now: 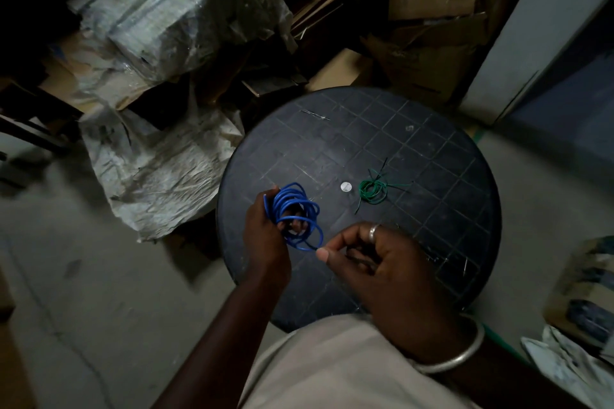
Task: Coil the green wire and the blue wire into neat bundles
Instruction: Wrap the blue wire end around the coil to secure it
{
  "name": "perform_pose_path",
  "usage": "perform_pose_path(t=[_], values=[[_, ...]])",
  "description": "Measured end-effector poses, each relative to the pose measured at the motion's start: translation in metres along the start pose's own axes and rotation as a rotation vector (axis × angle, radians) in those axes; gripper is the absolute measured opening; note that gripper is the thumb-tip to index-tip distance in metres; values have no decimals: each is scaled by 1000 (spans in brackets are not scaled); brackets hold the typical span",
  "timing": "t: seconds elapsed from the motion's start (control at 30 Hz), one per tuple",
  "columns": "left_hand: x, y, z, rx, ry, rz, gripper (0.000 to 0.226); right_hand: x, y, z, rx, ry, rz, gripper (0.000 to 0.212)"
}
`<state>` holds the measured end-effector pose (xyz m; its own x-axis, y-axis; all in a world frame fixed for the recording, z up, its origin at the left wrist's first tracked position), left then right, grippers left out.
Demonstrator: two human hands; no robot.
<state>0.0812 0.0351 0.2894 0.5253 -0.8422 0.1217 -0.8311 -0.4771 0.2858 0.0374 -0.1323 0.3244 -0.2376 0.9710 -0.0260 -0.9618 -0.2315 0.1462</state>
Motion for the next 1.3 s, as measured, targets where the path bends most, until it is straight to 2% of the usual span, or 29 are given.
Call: perform_pose_path(t=[0.1, 0.23, 0.33, 0.43, 0.53, 0.6, 0.67, 0.8, 0.93, 1.03, 1.13, 1.2, 1.3], values=[[-5, -5, 1, -21, 20, -37, 35, 1, 5, 3, 19, -23, 43, 11], [1, -1, -5, 42, -85, 15, 49, -7, -1, -3, -29, 230, -108, 13], [8, 5, -13, 38, -96, 64, 74, -13, -2, -1, -115, 352, -217, 11], [11, 6, -16, 22, -60, 54, 75, -19, 0, 8, -169, 473, -313, 9], [10, 7, -19, 40, -47, 63, 81, -19, 0, 5, -147, 470, -311, 9], [8, 7, -16, 54, -97, 64, 73, -17, 0, 2, -135, 492, -292, 10], [6, 4, -12, 79, -136, 47, 54, -13, 1, 4, -138, 541, -272, 12], [3, 1, -12, 126, -243, -46, 48, -2, 6, 19, -261, 668, -257, 14], [1, 0, -8, 147, -276, -101, 27, 2, 10, 22, -292, 672, -284, 15], [1, -3, -7, 124, -334, -9, 28, 5, 14, 23, -316, 699, -268, 16], [-3, -2, -9, 138, -318, -75, 25, 8, 9, 18, -306, 681, -224, 15], [-2, 1, -10, 123, -263, -115, 39, 7, 3, 10, -249, 638, -218, 14], [2, 5, -12, 117, -227, -118, 41, 9, 0, -1, -164, 441, -170, 12]])
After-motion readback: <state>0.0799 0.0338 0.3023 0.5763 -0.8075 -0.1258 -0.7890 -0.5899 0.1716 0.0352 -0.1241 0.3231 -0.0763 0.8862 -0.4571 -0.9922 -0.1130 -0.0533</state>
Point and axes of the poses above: each hand's wrist, its own y-axis away from the middle knuckle, its own x-axis out of the palm, z = x × y, the point moved 5 cm from there along -y, towards the middle knuckle, and after that the axes turned 4 degrees about z, right-handed, at the moved point
